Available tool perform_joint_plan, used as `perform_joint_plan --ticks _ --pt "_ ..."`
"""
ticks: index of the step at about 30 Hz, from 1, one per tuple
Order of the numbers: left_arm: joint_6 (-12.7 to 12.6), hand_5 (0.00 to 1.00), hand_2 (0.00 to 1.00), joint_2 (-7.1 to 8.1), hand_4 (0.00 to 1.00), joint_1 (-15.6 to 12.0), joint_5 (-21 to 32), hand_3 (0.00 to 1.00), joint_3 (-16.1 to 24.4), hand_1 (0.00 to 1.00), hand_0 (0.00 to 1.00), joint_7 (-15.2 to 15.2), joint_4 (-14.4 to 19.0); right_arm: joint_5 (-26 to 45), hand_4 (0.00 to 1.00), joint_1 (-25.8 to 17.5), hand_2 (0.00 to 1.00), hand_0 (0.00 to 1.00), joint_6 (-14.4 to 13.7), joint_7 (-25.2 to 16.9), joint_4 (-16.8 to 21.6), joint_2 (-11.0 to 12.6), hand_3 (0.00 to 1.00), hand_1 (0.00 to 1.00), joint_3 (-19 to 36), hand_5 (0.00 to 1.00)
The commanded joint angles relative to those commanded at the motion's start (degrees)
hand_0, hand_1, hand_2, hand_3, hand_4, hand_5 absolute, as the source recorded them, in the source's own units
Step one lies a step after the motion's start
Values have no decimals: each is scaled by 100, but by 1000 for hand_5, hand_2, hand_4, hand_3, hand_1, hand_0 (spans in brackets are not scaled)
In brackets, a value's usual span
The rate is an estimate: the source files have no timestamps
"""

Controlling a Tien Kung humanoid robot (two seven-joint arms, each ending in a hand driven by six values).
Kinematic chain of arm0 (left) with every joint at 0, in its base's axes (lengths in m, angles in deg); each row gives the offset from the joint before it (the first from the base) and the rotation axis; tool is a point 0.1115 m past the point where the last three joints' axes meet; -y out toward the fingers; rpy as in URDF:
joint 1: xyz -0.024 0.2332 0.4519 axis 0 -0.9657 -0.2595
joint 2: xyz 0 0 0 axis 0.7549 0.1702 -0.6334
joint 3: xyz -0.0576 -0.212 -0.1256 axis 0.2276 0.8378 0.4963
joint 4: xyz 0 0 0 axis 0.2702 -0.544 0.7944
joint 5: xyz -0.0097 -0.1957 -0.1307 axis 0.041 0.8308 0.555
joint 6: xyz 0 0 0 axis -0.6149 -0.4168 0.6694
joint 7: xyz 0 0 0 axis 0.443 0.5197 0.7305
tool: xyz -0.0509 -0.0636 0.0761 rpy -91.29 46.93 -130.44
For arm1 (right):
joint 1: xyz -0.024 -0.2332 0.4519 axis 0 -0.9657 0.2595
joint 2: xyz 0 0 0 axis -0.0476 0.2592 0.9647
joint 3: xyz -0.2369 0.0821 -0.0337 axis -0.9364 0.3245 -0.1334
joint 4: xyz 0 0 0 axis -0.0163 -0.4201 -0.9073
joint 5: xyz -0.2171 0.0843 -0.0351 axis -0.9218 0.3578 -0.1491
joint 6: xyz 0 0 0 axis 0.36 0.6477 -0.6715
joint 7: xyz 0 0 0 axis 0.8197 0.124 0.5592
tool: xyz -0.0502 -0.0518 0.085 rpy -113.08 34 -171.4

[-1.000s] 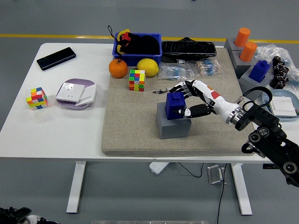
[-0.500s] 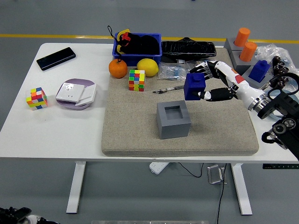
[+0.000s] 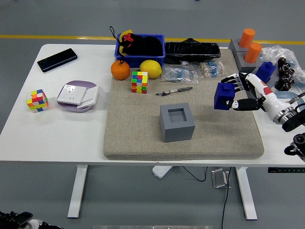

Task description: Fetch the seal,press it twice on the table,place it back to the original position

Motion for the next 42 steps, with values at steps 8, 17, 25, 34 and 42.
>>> perform_joint_plan --ticks 8,17,25,34,42 --pt "0 255 681 2 689 -13 -28 751 22 692 722 -5 -1 88 739 61 395 532 -74 -98 -622 -110 428 384 -240 2" --pt "4 255 681 -13 689 -20 -15 751 4 691 722 1 -1 218 735 110 394 528 -150 -219 -1061 -217 427 383 -561 2" --pt "5 255 681 -10 689 -9 -20 751 12 692 721 2 -3 196 732 77 391 527 -142 -201 -813 -176 426 382 -464 2" --pt "5 255 681 -9 689 -17 -14 751 11 692 722 1 -6 145 732 52 392 527 -115 -124 145 -97 424 381 -87 2" --pt "8 255 681 -14 689 -24 -3 750 0 692 722 2 -6 272 727 75 391 521 -16 19 968 -97 422 379 -256 2"
